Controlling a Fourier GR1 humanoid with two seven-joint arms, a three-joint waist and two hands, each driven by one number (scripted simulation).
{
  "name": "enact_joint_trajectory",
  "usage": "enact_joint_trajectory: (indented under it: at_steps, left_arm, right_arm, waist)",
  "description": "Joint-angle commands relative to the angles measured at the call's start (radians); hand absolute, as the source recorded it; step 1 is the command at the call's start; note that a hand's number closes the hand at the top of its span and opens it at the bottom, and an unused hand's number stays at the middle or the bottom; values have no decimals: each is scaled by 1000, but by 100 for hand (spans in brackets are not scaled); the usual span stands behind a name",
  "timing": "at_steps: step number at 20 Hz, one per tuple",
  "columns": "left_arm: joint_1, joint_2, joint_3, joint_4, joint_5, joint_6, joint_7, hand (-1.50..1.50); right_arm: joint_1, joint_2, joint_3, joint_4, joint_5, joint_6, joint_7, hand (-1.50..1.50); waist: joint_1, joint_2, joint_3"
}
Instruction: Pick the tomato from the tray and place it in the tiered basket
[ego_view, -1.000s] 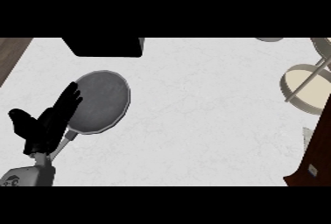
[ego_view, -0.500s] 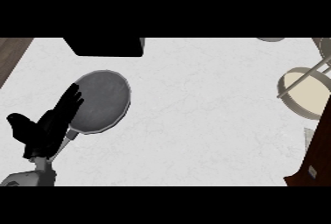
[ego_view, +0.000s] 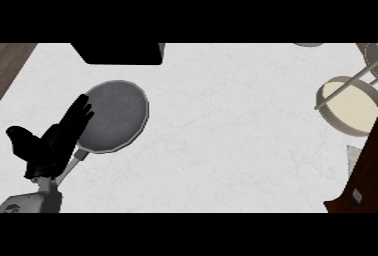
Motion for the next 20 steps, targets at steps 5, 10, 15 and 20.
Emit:
enact_joint_trajectory:
  at_steps: [5,10,15,20]
  left_arm:
    - [-5,4,17,43,-9,-2,-41,0]
    - [22,21,14,-14,15,-39,-18,0]
    - [13,-8,14,10,-4,-1,-25,0]
    - [25,-31,-17,-17,-33,20,-12,0]
  right_arm:
    - [-9,-53,-212,31,-221,48,-8,-150]
    - [12,-188,-296,89,-273,27,-1,-150]
    - [102,-333,-374,141,-327,74,-26,-150]
    - [229,-438,-452,234,-385,176,-97,-150]
  waist:
    - [-13,2,1]
    - [2,4,2]
    - [-10,6,2]
    - [-11,7,5]
